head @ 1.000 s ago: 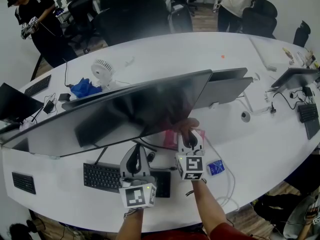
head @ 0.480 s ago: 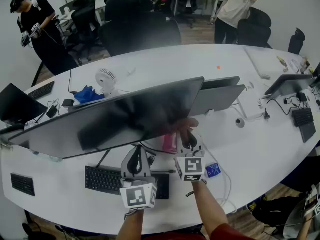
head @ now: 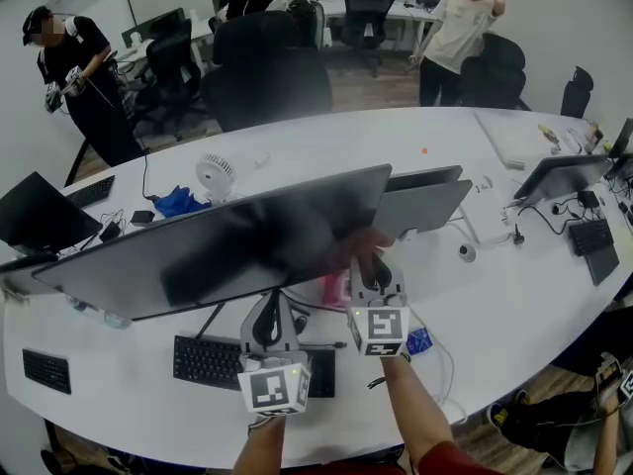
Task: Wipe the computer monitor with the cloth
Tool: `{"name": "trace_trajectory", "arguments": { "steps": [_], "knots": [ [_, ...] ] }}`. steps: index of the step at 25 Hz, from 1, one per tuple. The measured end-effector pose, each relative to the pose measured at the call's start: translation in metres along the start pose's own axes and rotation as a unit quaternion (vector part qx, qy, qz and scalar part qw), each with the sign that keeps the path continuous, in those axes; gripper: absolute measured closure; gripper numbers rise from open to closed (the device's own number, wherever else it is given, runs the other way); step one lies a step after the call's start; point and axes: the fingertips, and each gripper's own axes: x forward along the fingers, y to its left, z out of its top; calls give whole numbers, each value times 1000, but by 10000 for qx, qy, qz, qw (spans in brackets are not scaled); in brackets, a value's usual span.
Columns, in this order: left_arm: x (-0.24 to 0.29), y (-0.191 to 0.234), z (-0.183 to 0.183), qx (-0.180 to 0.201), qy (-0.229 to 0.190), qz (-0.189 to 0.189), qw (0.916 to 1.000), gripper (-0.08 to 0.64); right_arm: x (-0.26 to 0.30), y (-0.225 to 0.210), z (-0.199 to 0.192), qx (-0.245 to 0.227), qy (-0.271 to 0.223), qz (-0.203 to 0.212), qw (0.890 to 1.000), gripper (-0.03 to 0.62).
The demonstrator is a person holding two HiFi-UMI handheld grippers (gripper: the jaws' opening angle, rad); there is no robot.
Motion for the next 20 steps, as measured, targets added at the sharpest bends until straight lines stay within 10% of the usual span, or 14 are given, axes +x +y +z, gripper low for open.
{"name": "trace_trajectory", "arguments": {
  "steps": [20],
  "knots": [
    [-11,-17,65,86,-336,-284,9990,537,-6,-2,113,-349,-713,-52,9968,514]
  ]
}}
